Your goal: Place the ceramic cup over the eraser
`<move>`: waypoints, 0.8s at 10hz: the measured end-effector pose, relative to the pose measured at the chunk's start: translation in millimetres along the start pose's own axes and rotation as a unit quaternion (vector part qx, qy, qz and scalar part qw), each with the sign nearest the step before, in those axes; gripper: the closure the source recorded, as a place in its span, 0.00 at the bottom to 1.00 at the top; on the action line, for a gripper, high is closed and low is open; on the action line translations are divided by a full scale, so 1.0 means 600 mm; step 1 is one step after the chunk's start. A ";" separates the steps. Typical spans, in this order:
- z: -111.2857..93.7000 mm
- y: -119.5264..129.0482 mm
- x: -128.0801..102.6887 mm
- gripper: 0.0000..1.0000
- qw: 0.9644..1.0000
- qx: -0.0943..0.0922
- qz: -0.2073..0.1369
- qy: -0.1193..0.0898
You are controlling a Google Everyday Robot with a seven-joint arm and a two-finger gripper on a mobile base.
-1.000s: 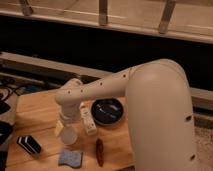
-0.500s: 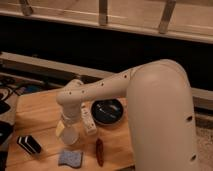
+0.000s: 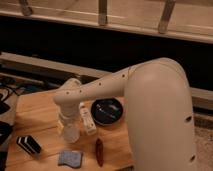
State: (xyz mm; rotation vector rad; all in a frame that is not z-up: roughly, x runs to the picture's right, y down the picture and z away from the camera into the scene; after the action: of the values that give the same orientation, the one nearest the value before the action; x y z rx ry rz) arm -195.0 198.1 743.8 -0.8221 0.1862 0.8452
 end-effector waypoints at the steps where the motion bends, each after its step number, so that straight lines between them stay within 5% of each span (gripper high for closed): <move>1: -0.002 0.003 -0.003 0.64 1.000 0.003 -0.005 0.001; 4: -0.005 0.011 -0.013 0.95 1.000 0.014 -0.020 0.005; 8: -0.005 0.014 -0.017 1.00 0.999 0.018 -0.030 0.009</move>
State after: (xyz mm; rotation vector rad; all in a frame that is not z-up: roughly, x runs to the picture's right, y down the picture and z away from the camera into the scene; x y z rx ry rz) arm -207.4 193.5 741.5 -0.7991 0.1913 0.7762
